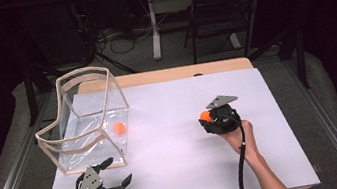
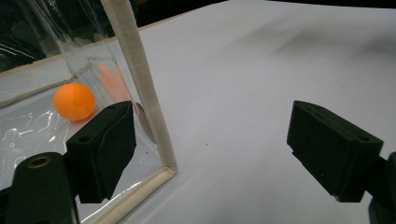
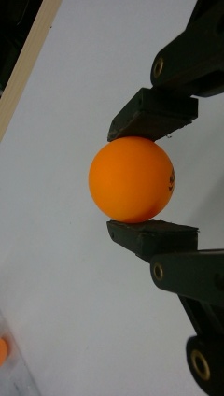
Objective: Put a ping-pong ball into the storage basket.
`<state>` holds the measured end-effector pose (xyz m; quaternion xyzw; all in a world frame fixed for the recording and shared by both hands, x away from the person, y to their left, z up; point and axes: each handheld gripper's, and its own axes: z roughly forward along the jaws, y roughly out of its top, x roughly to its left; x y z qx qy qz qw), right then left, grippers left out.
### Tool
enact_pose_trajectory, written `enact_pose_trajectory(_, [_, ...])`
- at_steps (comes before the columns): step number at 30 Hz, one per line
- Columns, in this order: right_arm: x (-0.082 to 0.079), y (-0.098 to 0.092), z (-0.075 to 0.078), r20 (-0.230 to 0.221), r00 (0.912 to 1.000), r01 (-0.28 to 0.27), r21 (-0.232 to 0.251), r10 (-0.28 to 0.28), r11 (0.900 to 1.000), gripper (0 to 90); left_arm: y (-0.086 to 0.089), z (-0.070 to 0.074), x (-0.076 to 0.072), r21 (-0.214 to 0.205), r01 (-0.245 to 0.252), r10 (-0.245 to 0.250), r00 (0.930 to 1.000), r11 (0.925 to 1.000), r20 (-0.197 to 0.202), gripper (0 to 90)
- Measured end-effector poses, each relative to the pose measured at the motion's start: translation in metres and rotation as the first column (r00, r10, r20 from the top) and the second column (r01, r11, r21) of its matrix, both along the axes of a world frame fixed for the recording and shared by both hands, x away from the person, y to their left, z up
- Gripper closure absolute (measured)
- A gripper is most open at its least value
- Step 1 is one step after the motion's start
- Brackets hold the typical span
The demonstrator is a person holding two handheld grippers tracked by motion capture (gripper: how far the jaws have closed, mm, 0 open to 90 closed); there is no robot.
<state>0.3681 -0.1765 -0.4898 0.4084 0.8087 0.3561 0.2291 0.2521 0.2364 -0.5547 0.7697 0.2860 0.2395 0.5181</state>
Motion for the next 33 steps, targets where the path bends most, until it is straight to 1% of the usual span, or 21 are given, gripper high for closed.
enact_pose_trajectory(3, [0.002,0.003,0.002,0.006,0.9999,-0.009,-0.003,0.009,1.0000,50.8,0.000,0.000,0.000,0.001,-0.002,0.002,1.0000,1.0000,0.000,15.7])
enact_pose_trajectory(11, [0.005,0.012,0.005,0.004,0.9997,-0.026,-0.002,0.026,0.9997,50.8,0.000,0.000,0.000,-0.001,0.000,0.000,1.0000,1.0000,0.001,15.7])
enact_pose_trajectory(12, [0.006,0.013,0.005,0.006,0.9995,-0.032,-0.008,0.032,0.9995,50.8,0.000,0.000,0.000,-0.002,0.000,0.000,1.0000,1.0000,0.001,15.7])
enact_pose_trajectory(15, [0.007,0.017,0.006,0.012,0.9992,-0.037,0.000,0.037,0.9993,50.8,0.000,0.000,0.000,-0.002,0.000,0.000,1.0000,1.0000,0.002,15.7])
enact_pose_trajectory(20, [0.008,0.022,0.008,0.009,0.9986,-0.051,-0.009,0.051,0.9986,50.8,0.000,0.000,0.000,-0.003,0.001,-0.001,1.0000,1.0000,0.000,15.7])
enact_pose_trajectory(29, [0.012,0.030,0.010,0.007,0.9977,-0.068,-0.004,0.068,0.9977,50.8,-0.001,0.000,0.001,0.001,0.005,-0.005,1.0000,1.0000,0.000,15.7])
enact_pose_trajectory(33, [0.014,0.033,0.012,0.014,0.9970,-0.076,-0.002,0.076,0.9971,50.8,0.001,0.000,0.000,-0.004,0.001,-0.001,1.0000,1.0000,0.001,15.6])
